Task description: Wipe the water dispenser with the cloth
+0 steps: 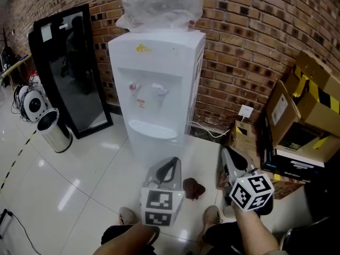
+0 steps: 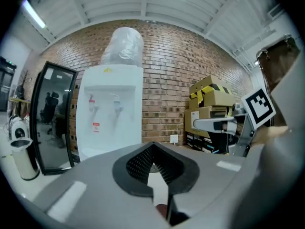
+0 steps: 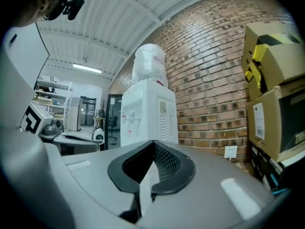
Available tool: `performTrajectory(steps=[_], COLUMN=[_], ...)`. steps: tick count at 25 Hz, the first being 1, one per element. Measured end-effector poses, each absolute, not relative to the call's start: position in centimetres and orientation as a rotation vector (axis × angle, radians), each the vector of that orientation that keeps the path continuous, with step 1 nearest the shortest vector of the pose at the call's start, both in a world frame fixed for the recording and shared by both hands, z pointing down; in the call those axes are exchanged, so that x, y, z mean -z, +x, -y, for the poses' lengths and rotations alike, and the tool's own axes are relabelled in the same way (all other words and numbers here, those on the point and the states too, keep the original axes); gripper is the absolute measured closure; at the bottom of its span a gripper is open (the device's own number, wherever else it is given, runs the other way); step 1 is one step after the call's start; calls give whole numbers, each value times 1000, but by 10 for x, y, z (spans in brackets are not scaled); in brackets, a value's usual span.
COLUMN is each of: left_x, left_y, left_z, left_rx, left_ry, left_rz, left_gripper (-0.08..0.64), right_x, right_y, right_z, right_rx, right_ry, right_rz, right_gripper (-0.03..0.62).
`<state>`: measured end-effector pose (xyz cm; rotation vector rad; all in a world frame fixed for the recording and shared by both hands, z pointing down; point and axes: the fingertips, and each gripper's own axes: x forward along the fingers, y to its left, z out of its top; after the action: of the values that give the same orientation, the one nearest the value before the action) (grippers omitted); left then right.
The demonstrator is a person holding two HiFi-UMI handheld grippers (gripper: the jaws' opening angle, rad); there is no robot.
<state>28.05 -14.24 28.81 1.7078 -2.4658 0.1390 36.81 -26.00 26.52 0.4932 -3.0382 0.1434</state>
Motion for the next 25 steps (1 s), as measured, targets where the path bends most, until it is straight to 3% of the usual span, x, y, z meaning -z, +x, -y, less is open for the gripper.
performTrajectory(steps=[5, 12, 25], left_x=[-288, -298, -292], left_y=[277, 268, 289], left_z=[133, 136, 131], left_rx=[-171, -108, -25], left_ry=[1720, 1661, 1672], left_rz=[2514, 2520, 2496], left_gripper=[560, 560, 560], right_x=[-275, -270, -269], right_y=[379, 373, 370], right_z=[259, 228, 230], right_rx=[-227, -7, -75], right_ry=[496, 447, 427], right_rz=[3015, 3005, 3026], right_gripper=[580, 580, 580])
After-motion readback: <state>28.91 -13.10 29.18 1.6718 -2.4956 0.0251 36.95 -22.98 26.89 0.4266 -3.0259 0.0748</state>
